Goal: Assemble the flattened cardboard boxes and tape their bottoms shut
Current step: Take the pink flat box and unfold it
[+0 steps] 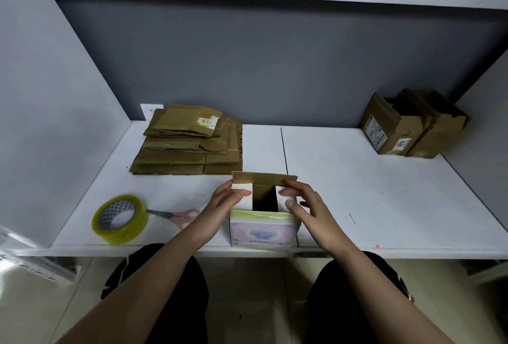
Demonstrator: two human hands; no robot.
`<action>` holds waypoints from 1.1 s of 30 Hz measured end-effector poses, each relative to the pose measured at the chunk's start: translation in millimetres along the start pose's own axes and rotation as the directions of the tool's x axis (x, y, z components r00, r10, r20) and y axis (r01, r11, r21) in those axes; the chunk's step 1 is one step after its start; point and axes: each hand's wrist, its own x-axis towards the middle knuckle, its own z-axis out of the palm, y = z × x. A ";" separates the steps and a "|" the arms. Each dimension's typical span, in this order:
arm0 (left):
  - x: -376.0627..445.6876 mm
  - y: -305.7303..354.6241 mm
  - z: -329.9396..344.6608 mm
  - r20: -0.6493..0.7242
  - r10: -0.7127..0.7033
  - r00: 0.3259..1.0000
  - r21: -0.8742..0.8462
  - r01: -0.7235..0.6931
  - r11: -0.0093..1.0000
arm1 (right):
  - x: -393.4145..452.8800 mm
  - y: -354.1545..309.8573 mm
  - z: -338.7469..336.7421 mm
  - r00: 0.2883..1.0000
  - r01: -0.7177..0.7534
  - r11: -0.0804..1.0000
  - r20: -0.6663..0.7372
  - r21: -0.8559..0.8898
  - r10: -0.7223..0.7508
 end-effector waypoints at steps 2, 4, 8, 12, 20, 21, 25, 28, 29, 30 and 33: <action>-1.6 -2.4 -0.9 0.027 0.003 1.000 -0.017 -0.002 1.000 | -3.4 -0.7 -3.8 1.000 0.015 1.000 0.027 0.007 -0.015; -2.6 -5.7 -1.7 0.046 0.029 0.999 -0.001 -0.029 1.000 | -5.1 1.1 -7.9 0.997 -0.008 0.999 0.079 0.034 0.005; 1.0 -8.3 0.9 0.013 0.084 0.996 0.173 -0.085 0.981 | 3.4 5.7 -10.3 0.999 -0.034 0.994 0.040 0.100 0.030; 9.3 -12.9 -0.6 -0.111 0.112 0.987 0.125 -0.098 0.987 | 17.7 8.2 -1.6 0.993 -0.050 0.989 -0.096 0.141 0.064; 15.8 -16.3 -1.9 -0.123 0.099 0.987 -0.047 -0.106 0.993 | 19.1 7.4 1.7 0.995 -0.090 0.976 -0.022 0.198 0.097; 16.1 -16.1 -2.2 -0.115 0.107 0.988 -0.040 -0.112 0.993 | 18.6 9.2 0.5 0.996 -0.093 0.973 0.003 0.209 0.094; 16.5 -20.8 -1.1 -0.120 0.102 0.987 -0.093 -0.114 0.989 | 16.1 15.2 0.5 0.996 -0.082 0.968 -0.014 0.235 0.088; 17.8 -24.2 -1.8 -0.092 -0.015 0.996 -0.144 0.002 0.990 | 15.6 17.4 3.9 0.997 -0.076 0.967 -0.010 0.242 0.081; 18.1 -23.0 -0.9 -0.083 -0.045 0.995 -0.187 0.029 0.982 | 15.2 16.9 5.3 0.996 -0.082 0.962 0.007 0.262 0.083; 18.3 -21.4 1.0 -0.078 -0.070 0.995 -0.239 0.049 0.970 | 14.7 16.6 7.3 0.995 -0.096 0.951 0.018 0.295 0.095; 15.9 -15.9 9.8 -0.071 -0.102 0.992 -0.380 0.068 0.922 | 14.1 18.2 13.6 0.990 -0.128 0.921 -0.010 0.369 0.141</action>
